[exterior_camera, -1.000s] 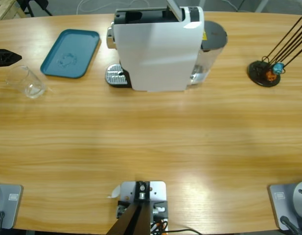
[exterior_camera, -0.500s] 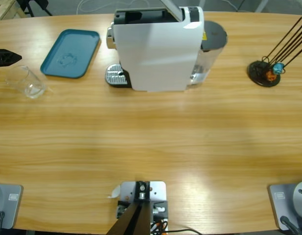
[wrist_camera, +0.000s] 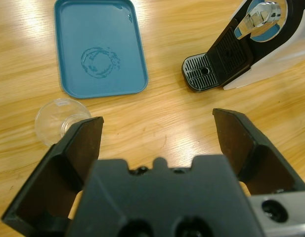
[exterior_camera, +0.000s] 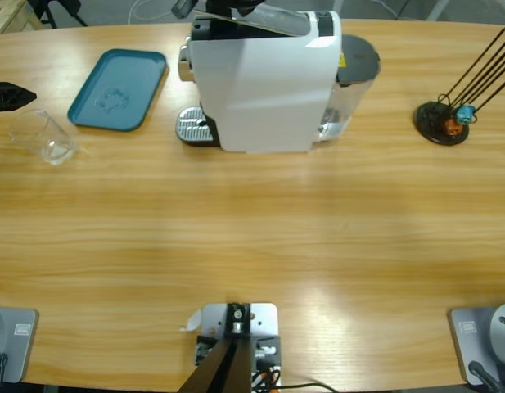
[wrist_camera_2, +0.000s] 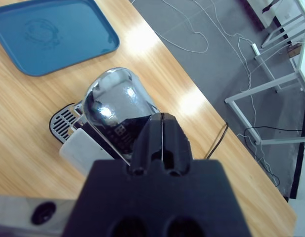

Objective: Pour coffee

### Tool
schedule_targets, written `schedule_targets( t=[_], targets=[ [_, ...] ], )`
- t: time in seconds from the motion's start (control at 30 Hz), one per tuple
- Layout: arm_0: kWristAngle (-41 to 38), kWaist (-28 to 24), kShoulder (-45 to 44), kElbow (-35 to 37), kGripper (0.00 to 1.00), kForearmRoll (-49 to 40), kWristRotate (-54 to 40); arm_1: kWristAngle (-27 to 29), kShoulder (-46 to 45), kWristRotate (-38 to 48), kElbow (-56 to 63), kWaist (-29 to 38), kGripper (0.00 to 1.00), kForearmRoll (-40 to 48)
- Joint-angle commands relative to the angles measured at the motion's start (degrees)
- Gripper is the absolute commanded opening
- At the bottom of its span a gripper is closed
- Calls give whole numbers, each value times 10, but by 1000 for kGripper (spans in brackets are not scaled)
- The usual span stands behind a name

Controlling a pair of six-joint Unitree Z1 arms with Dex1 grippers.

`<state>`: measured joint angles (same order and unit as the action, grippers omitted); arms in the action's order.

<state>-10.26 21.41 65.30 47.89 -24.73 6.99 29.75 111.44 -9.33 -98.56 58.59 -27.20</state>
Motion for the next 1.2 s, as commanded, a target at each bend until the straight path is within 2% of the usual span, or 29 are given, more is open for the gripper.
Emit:
schedule_targets(
  t=[0.03, 1.2],
  targets=[
    [-3, 6, 11, -16, 964, -5, -5, -25, 81, 12, 29, 17, 0, -3],
    [-4, 6, 12, -15, 964, -8, -5, -63, 115, 69, 86, 28, 0, 49]
  ],
)
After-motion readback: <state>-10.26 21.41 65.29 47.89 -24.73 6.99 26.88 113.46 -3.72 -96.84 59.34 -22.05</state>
